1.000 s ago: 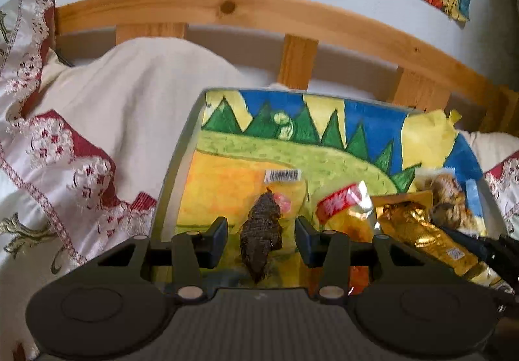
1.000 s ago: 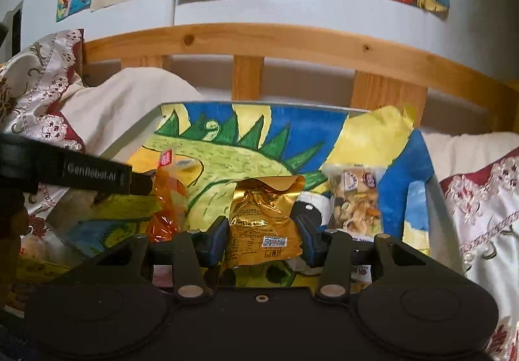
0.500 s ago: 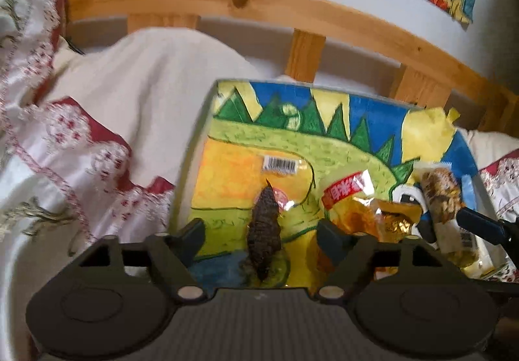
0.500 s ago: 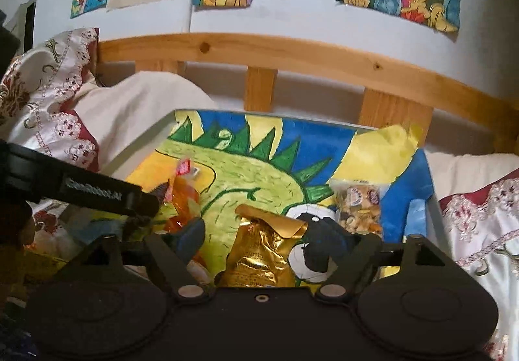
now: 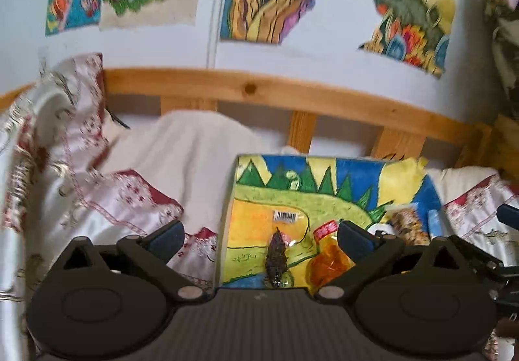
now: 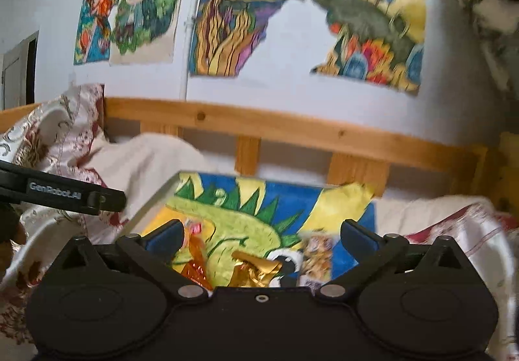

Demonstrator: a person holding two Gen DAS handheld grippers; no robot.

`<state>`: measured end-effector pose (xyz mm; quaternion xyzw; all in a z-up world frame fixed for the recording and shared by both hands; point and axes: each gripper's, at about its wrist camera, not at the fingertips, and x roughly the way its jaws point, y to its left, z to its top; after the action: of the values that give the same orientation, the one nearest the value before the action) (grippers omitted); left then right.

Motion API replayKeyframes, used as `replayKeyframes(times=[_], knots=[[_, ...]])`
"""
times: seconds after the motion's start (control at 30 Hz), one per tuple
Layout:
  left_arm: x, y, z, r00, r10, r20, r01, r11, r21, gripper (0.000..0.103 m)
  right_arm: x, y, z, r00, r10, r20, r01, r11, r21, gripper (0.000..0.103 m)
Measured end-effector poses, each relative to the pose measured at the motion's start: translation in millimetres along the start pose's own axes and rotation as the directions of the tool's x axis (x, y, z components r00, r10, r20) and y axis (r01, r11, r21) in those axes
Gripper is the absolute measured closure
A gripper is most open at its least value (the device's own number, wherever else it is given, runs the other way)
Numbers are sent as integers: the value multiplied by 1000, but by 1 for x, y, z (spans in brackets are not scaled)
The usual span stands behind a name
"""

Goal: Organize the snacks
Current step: 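Withdraw both tools from the tray back over the remaining snacks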

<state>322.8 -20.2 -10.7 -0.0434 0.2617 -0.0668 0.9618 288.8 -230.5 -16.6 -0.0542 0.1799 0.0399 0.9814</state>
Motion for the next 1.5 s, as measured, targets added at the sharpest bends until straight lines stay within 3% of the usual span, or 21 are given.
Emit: replayKeyframes(times=[0.43, 0.7, 1.23, 1.5], knots=[[-97, 3, -24, 997, -6, 83, 1, 999, 53, 1, -103, 18, 2, 992, -50, 112, 47, 998, 30, 1], [-137, 10, -53, 994, -4, 112, -1, 999, 45, 1, -142, 25, -20, 993, -64, 99, 57, 995, 76, 1], [-151, 8, -117, 1000, -18, -14, 19, 991, 133, 0, -167, 37, -67, 994, -96, -49, 101, 988, 118, 1], [-145, 11, -129, 997, 25, -69, -15, 989, 147, 0, -169, 41, -79, 990, -100, -102, 111, 987, 114, 1]])
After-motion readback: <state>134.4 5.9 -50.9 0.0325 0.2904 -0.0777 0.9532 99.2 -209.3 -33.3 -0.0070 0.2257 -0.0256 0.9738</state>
